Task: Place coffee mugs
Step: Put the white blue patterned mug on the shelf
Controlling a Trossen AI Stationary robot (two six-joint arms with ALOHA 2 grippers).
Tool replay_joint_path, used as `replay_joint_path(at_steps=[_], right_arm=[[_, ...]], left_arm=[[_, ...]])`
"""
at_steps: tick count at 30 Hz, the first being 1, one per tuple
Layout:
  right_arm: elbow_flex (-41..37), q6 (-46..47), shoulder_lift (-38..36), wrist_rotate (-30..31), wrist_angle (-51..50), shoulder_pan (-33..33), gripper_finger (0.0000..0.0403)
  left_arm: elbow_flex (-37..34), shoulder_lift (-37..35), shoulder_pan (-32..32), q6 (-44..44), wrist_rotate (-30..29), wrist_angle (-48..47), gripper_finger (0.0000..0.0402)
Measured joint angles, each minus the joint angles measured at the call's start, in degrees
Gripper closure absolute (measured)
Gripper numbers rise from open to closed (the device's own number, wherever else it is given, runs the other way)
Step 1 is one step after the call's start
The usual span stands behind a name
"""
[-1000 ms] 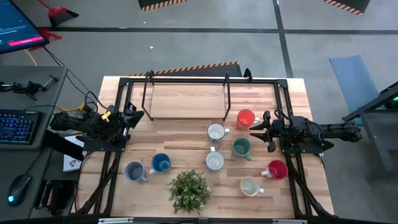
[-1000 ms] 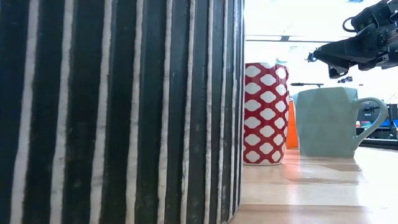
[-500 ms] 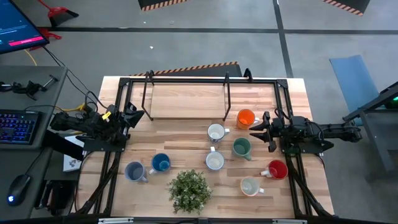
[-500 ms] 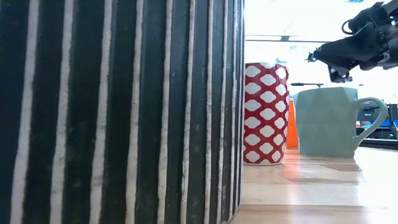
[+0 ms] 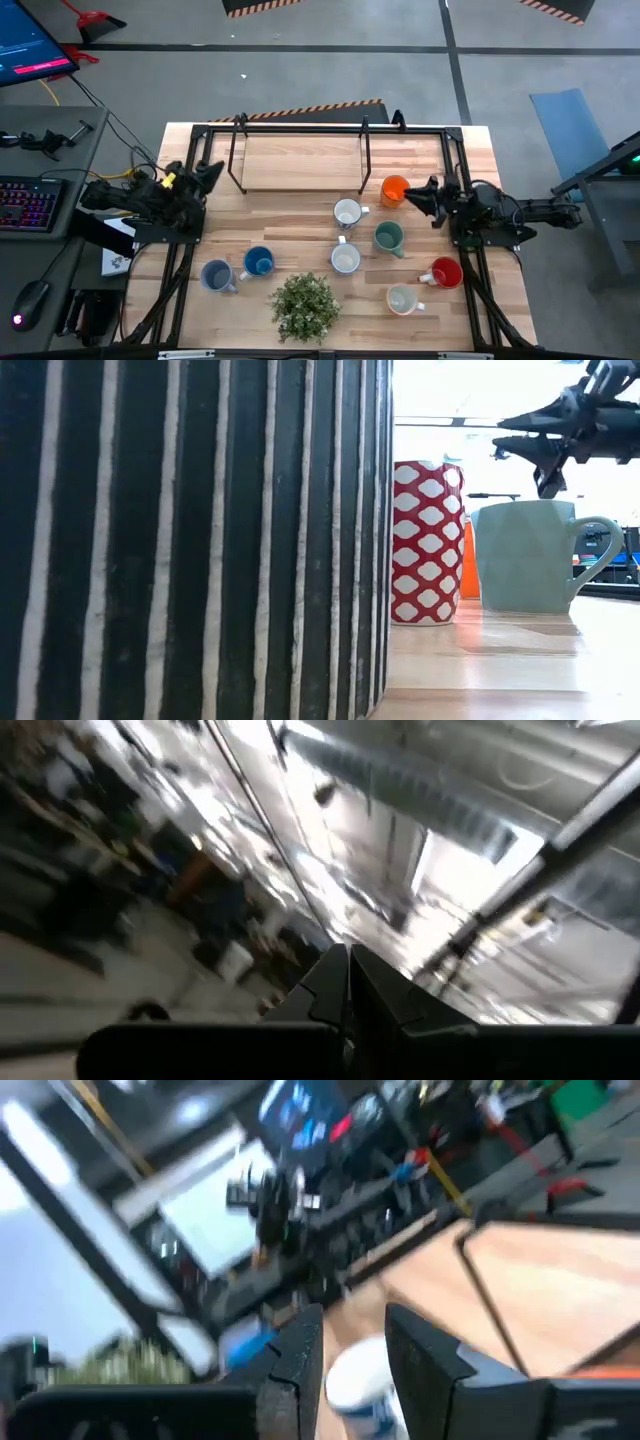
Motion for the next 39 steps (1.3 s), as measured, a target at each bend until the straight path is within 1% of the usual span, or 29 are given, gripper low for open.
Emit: replay_joint_path(at_steps=[2,4,8,11,14,16,19,23,26,29,33,35,39], right_arm=[[0.0,0.02,0.0,2.1,1.43,0.02,0.0308],[0.02,0.59,0.0,3.3,1.55,0.01,0.0308],[0.02,1.01,0.0,4.51,2.08,0.02,0.0308],[0.02,0.26,0.0,4.85,4.56,0.02,0.0308],[0.02,-2.43,0.0,4.54,6.98,0.02,0.0308],[0.02,-3.22,0.0,3.66,7.37,0.02,0.0308],[0.02,-3.28,0.0,1.38,7.19,0.02,0.0308],[0.02,-3.33,0.0,1.07,6.97,0.02,0.0308],[0.03,-3.44,0.0,1.04,5.91,0.02,0.0308],[0.04,-2.57,0.01,1.0,2.8,0.02,0.0308],[0.04,3.44,0.02,2.17,2.0,0.02,0.0308],[0.1,3.81,0.02,1.87,2.55,0.02,0.0308],[0.74,2.17,0.02,-0.89,1.85,0.02,0.0308]], left_arm=[[0.74,0.41,-0.02,5.08,0.21,4.32,0.0394],[2.72,1.03,0.0,9.65,2.7,7.62,0.0394],[8.8,3.48,-0.02,15.83,8.78,4.5,0.0394],[15.11,7.62,-0.02,19.4,10.74,-4.52,0.0394],[22.57,13.15,-0.02,21.19,10.41,-18.75,0.0394],[27.21,16.94,-0.02,20.85,10.28,-27.19,0.0394],[32.62,22.43,-0.02,16.88,11.26,-34.88,0.0394],[36.53,29.58,-0.02,14.13,19.35,-37.76,0.0394],[37.76,35.18,-0.04,14.28,22.47,-37.99,0.0394],[38.48,39.6,-0.02,14.57,22.42,-38.17,0.0394],[40.47,44.18,-0.02,12.83,20.37,-36.86,0.0394],[41.74,47.21,-0.01,11.28,19.05,-37.65,0.0392],[45.3,53.34,-0.02,12.08,18.8,-38.2,0.0376]])
